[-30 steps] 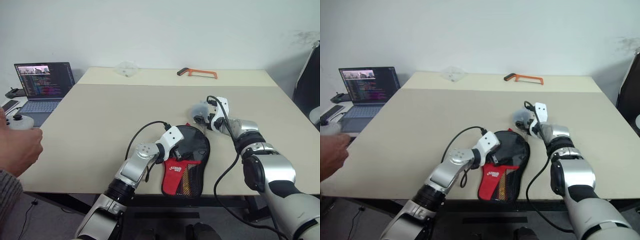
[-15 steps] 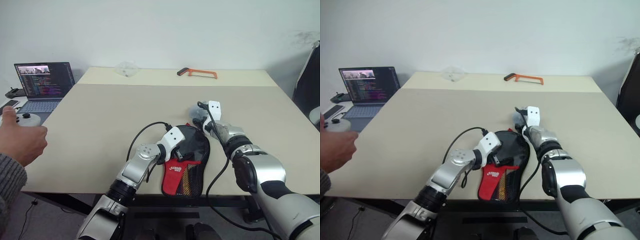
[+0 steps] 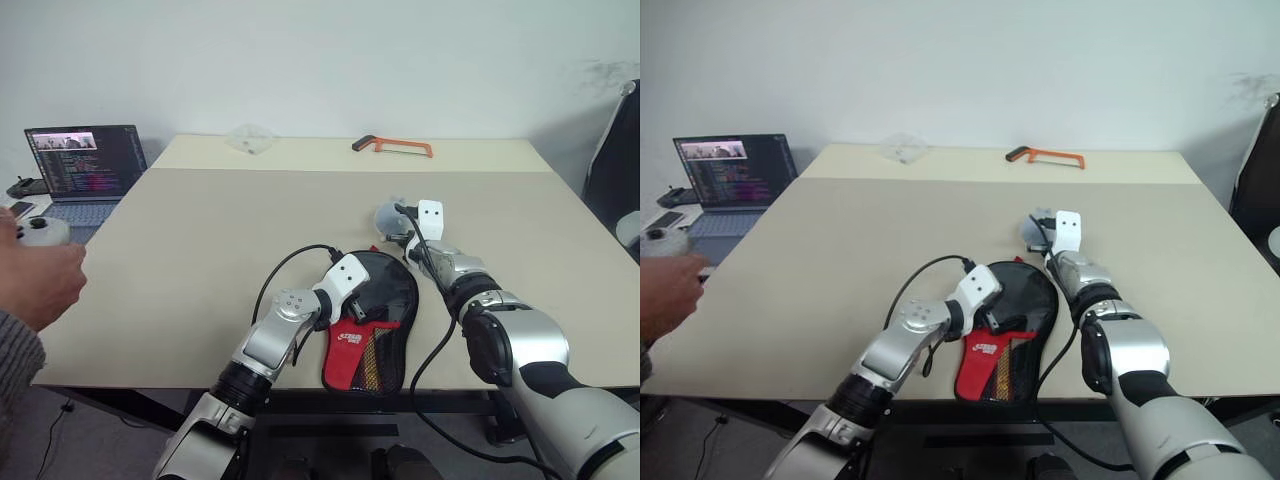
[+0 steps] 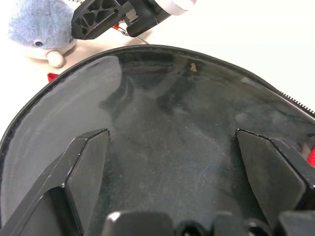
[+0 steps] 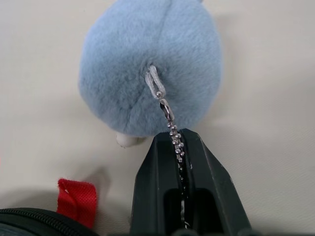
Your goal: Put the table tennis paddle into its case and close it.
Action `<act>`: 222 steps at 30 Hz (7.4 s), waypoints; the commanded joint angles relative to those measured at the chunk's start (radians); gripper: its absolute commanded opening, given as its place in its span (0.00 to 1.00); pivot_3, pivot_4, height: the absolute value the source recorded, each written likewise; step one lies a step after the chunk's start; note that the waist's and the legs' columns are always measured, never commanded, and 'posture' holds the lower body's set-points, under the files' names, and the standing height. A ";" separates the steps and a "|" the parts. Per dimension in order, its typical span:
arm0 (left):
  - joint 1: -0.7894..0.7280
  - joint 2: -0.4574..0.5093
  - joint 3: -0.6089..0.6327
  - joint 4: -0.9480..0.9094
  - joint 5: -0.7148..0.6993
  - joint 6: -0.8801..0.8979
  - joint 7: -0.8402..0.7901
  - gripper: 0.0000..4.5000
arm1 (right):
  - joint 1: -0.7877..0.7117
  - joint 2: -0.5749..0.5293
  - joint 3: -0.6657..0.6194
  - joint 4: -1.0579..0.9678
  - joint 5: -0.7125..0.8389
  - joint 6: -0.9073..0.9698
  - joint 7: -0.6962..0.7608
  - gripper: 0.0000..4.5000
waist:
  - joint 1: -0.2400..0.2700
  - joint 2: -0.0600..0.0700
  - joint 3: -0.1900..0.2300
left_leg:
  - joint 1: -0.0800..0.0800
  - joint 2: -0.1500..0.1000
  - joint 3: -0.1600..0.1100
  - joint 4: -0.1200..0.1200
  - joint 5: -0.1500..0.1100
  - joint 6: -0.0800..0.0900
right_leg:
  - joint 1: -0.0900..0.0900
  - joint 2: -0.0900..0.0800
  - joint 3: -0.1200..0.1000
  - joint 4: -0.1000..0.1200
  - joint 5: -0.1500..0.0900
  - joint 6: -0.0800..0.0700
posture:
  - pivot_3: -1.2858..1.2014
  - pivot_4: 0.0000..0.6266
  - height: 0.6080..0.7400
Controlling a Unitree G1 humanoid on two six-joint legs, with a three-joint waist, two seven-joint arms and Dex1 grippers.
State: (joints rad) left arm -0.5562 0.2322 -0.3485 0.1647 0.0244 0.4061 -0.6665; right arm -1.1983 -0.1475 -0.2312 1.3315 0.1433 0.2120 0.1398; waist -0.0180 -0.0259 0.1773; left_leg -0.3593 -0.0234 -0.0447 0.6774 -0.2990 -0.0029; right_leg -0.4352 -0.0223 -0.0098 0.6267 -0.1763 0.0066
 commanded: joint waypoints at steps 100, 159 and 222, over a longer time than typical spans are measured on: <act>0.163 0.530 0.258 -0.367 -0.401 0.266 -0.420 1.00 | 0.430 -0.467 0.463 -1.075 -0.050 0.590 0.780 0.76 | -0.008 0.000 0.007 | -0.005 0.001 0.000 -0.011 0.000 -0.001 | -0.011 -0.001 -0.001 -0.001 -0.007 0.001 | 0.52 0.24 1.00; -0.017 0.329 0.096 -0.179 -0.285 0.160 -0.324 1.00 | 0.023 -0.128 0.457 -0.542 -0.233 -0.001 0.786 0.99 | -0.014 -0.001 0.007 | -0.004 0.002 0.000 -0.010 0.002 -0.005 | -0.012 -0.001 0.000 0.004 -0.002 -0.008 | 0.52 0.24 1.00; -0.030 0.088 -0.013 0.395 -0.026 -0.135 -0.269 1.00 | 0.594 -0.836 0.453 -1.361 -0.061 0.399 1.109 0.04 | -0.001 0.008 -0.009 | 0.016 -0.001 -0.001 -0.007 0.002 -0.004 | 0.016 0.002 -0.002 0.000 -0.008 0.004 | 0.52 0.24 1.00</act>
State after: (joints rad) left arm -0.6372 0.2971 -0.3202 0.4502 -0.0742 0.2422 -0.9538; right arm -0.6273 -0.9282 0.2298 0.0385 0.0798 0.6534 1.1989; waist -0.0187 -0.0182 0.1686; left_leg -0.3434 -0.0243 -0.0455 0.6705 -0.2970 -0.0064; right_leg -0.4188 -0.0203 -0.0123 0.6264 -0.1846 0.0106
